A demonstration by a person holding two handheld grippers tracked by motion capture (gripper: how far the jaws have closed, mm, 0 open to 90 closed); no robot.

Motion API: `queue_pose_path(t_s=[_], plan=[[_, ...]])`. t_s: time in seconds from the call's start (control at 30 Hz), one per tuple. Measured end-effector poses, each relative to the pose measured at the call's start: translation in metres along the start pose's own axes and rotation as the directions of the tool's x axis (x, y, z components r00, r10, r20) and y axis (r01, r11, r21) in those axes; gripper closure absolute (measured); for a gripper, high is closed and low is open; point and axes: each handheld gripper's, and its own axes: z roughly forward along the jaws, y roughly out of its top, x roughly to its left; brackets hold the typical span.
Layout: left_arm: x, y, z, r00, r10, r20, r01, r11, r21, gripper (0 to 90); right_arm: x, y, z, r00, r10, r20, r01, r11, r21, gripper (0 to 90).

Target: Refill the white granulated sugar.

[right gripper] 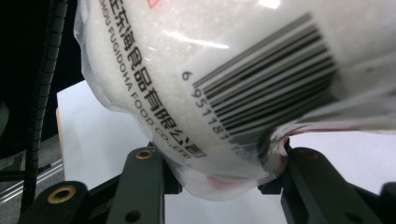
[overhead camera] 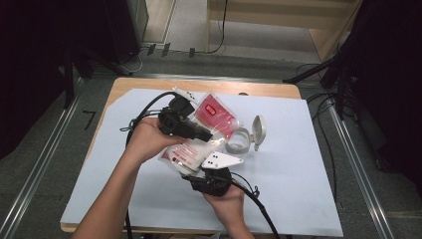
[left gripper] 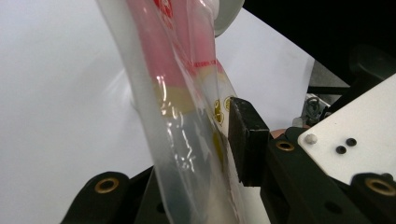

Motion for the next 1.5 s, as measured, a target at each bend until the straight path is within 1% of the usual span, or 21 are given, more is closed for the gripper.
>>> queue_pose_path(t_s=[0.03, 0.1, 0.2, 0.27, 0.3, 0.4, 0.47, 0.5, 0.53, 0.57, 0.63, 0.83, 0.97, 1.07, 1.17, 1.23, 1.27, 1.3, 1.37, 1.43, 1.5], plan=[[0.002, 0.001, 0.0, 0.9974, -0.069, 0.021, 0.069, 0.9976, 0.008, 80.4, 0.0, 0.0, 0.0, 1.0, -0.001, 0.001, 0.001, 1.0, 0.0, 61.7], [0.004, 0.003, 0.001, 0.9922, -0.113, 0.052, 0.113, 0.9935, 0.015, 84.1, 0.001, 0.001, 0.0, 1.0, -0.002, 0.001, 0.002, 1.0, -0.001, 61.4], [0.003, 0.006, 0.004, 0.9883, -0.14, 0.061, 0.138, 0.9901, 0.025, 86.2, 0.006, 0.004, 0.002, 0.9999, -0.011, 0.008, 0.011, 1.0, 0.004, 59.6], [0.002, 0.009, 0.005, 0.9843, -0.17, 0.047, 0.169, 0.9851, 0.034, 86.3, 0.007, 0.005, 0.003, 0.9997, -0.014, 0.019, 0.014, 1.0, 0.01, 59.7], [0.001, 0.01, 0.005, 0.9831, -0.178, 0.04, 0.177, 0.9837, 0.029, 86.2, 0.007, 0.006, 0.004, 0.9997, -0.008, 0.023, 0.008, 1.0, 0.011, 59.8], [0.0, 0.013, 0.008, 0.9784, -0.203, 0.041, 0.202, 0.9791, 0.026, 85.1, 0.004, 0.009, 0.005, 0.9996, 0.016, 0.024, -0.016, 1.0, 0.007, 59.4], [0.0, 0.013, 0.011, 0.9774, -0.206, 0.045, 0.205, 0.9783, 0.029, 84.1, 0.004, 0.01, 0.007, 0.9994, 0.015, 0.03, -0.016, 1.0, 0.025, 59.5], [0.0, 0.013, 0.011, 0.9782, -0.203, 0.043, 0.202, 0.9788, 0.033, 83.5, 0.004, 0.01, 0.008, 0.9992, 0.022, 0.032, -0.023, 0.999, 0.028, 60.0], [0.0, 0.013, 0.012, 0.9769, -0.21, 0.038, 0.209, 0.9774, 0.029, 82.4, 0.003, 0.009, 0.008, 0.999, 0.034, 0.03, -0.035, 0.999, 0.028, 60.7], [0.0, 0.012, 0.012, 0.976, -0.215, 0.035, 0.214, 0.9764, 0.029, 80.7, 0.003, 0.009, 0.009, 0.9984, 0.05, 0.024, -0.051, 0.998, 0.026, 61.3], [0.001, 0.011, 0.012, 0.977, -0.212, 0.027, 0.211, 0.9772, 0.024, 78.7, 0.0, 0.008, 0.009, 0.9969, 0.078, 0.011, -0.078, 0.997, 0.015, 62.4], [-0.003, 0.009, 0.008, 0.9777, -0.209, 0.021, 0.209, 0.9779, 0.008, 74.9, -0.002, 0.007, 0.011, 0.9932, 0.115, -0.013, -0.115, 0.993, -0.004, 62.9], [-0.004, 0.008, 0.005, 0.9792, -0.203, 0.016, 0.203, 0.9793, -0.004, 74.2, -0.002, 0.007, 0.01, 0.9909, 0.132, -0.029, -0.132, 0.991, -0.016, 62.9], [-0.005, 0.007, 0.001, 0.9802, -0.197, 0.022, 0.197, 0.9804, -0.004, 73.8, -0.004, 0.006, 0.009, 0.9905, 0.136, -0.023, -0.136, 0.99, -0.021, 62.9], [-0.005, 0.007, -0.001, 0.98, -0.198, 0.018, 0.199, 0.9801, -0.009, 73.1, -0.007, 0.004, 0.008, 0.9873, 0.157, -0.028, -0.157, 0.987, -0.023, 63.0], [-0.005, 0.006, -0.004, 0.9791, -0.202, 0.019, 0.203, 0.9792, -0.009, 73.2, -0.009, 0.003, 0.008, 0.9867, 0.16, -0.027, -0.161, 0.987, -0.026, 63.0], [-0.004, 0.005, -0.006, 0.9775, -0.21, 0.017, 0.21, 0.9775, -0.014, 74.1, -0.009, 0.003, 0.007, 0.9855, 0.167, -0.028, -0.168, 0.985, -0.025, 63.0], [-0.004, 0.004, -0.007, 0.9794, -0.202, 0.006, 0.202, 0.9793, -0.014, 79.0, -0.01, 0.002, 0.007, 0.9853, 0.168, -0.03, -0.169, 0.985, -0.026, 62.9], [-0.004, 0.004, -0.009, 0.9805, -0.197, 0.004, 0.197, 0.9804, -0.01, 83.2, -0.008, 0.003, 0.006, 0.988, 0.153, -0.018, -0.154, 0.988, -0.028, 62.6], [-0.004, 0.004, -0.007, 0.9818, -0.19, 0.001, 0.19, 0.9818, -0.005, 85.1, -0.004, 0.004, 0.005, 0.9939, 0.11, -0.008, -0.11, 0.994, -0.025, 62.4], [-0.004, 0.005, -0.003, 0.9815, -0.192, 0.005, 0.192, 0.9815, 0.001, 86.5, -0.001, 0.007, 0.006, 0.9968, 0.079, -0.016, -0.079, 0.997, -0.022, 62.1]])
